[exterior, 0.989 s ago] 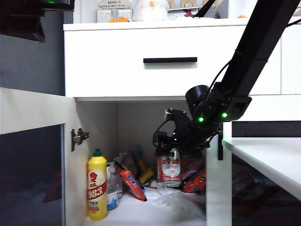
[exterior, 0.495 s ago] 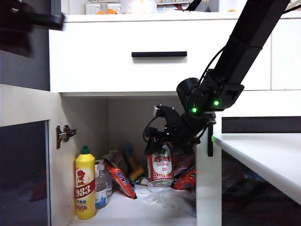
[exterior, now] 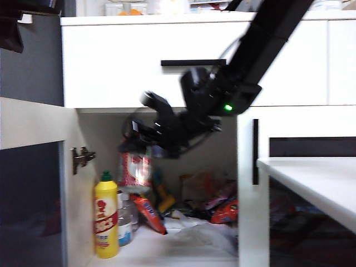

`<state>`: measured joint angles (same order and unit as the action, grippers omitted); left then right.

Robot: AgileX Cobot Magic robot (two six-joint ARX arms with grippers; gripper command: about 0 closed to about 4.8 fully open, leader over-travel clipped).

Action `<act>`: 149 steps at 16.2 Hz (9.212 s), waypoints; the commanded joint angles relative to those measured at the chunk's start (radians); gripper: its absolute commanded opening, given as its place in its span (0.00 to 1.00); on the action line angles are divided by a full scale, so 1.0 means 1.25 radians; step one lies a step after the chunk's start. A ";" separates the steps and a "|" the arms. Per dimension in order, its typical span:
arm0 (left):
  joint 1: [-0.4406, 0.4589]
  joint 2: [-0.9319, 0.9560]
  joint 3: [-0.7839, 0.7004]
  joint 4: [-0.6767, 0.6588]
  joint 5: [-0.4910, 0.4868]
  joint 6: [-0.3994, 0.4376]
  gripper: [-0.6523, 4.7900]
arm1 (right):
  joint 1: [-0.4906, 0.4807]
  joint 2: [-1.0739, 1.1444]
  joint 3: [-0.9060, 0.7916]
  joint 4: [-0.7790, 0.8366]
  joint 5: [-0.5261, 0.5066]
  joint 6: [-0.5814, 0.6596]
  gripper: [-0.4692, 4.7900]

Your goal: Open the left door of the white cabinet, pick up a can of beverage from the table on the right, place it inside the cabinet, and finally close the cabinet door.

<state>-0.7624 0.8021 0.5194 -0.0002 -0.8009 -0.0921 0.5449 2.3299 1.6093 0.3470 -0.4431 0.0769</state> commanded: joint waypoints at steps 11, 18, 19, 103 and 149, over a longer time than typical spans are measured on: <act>0.013 -0.007 0.002 -0.074 -0.005 -0.050 0.11 | -0.150 0.080 0.009 0.074 0.055 -0.164 0.49; 0.013 -0.007 -0.002 -0.117 -0.005 -0.067 0.11 | -0.148 0.148 0.061 0.185 0.033 -0.181 0.42; 0.013 -0.007 -0.002 -0.120 -0.005 -0.068 0.11 | -0.148 0.171 0.090 0.178 0.033 -0.181 0.43; 0.012 -0.008 -0.003 -0.173 -0.005 -0.088 0.11 | -0.121 0.157 0.317 -0.515 -0.146 -0.038 0.89; 0.030 -0.296 0.024 -0.361 -0.009 0.199 0.11 | 0.017 -1.284 0.280 -1.334 0.544 -0.026 0.35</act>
<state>-0.7334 0.4286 0.5480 -0.4057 -0.8368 0.1257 0.5652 0.7269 1.9797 -1.3121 0.2073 0.0612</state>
